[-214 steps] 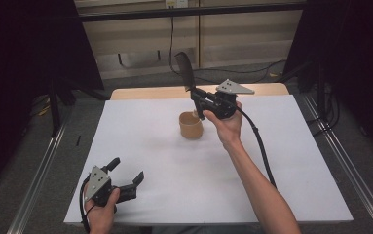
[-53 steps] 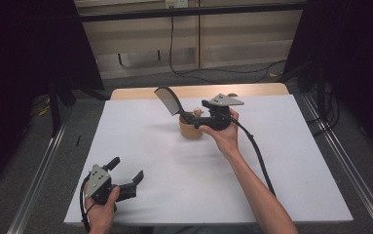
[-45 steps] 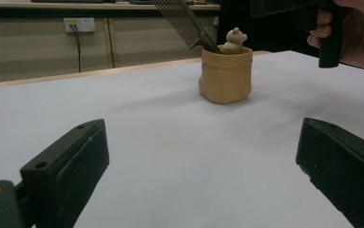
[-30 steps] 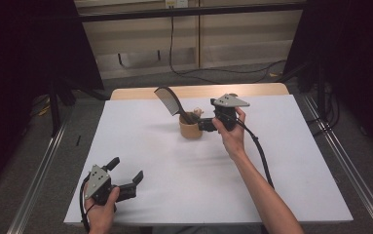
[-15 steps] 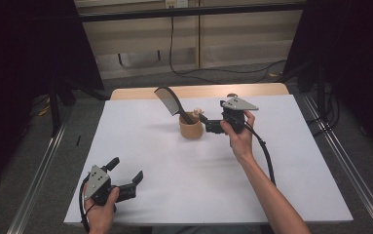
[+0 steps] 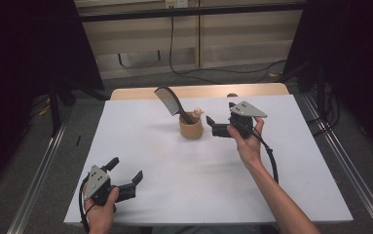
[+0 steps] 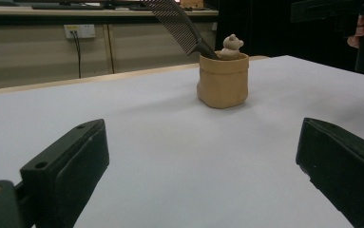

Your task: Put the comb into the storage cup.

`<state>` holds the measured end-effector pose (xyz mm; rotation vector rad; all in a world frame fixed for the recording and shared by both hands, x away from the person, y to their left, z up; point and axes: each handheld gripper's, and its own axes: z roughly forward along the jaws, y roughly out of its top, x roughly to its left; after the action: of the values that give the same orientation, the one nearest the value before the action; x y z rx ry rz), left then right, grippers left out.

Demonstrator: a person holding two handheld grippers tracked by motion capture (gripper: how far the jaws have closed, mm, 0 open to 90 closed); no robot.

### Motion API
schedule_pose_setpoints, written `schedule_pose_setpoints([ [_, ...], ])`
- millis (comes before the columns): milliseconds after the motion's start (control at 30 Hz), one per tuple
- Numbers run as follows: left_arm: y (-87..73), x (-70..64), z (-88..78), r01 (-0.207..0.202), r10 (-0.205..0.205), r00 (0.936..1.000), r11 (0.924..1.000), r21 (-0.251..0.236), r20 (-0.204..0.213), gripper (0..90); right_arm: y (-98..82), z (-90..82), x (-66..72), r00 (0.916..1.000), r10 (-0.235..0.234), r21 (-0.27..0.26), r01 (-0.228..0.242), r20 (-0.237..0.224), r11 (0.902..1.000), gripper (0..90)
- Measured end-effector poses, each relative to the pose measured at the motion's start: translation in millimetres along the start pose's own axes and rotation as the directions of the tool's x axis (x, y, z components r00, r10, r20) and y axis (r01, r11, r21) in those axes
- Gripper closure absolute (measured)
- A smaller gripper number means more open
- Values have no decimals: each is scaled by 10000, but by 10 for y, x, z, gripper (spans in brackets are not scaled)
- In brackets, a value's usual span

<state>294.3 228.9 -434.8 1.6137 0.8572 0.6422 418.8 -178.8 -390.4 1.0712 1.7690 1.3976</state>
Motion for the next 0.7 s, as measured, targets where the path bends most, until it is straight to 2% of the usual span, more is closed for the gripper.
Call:
schedule_pose_setpoints([
  [67,0,1,-1,6,-6,10000,10000,22,-18,37,-13,-39,-11,9998,167,-58,-167,-51,9998,17],
  [333,2,1,-8,2,-2,10000,10000,-11,-8,37,-89,-192,-50,9995,59,-43,-58,304,10000,16],
  [433,6,6,-15,-2,1,10000,10000,-58,-61,37,-119,-261,-70,9989,266,-163,-260,386,9995,16],
  [700,3,-15,4,93,-93,10000,9999,-128,19,37,-181,-438,-98,9974,304,-231,-290,649,9993,19],
])
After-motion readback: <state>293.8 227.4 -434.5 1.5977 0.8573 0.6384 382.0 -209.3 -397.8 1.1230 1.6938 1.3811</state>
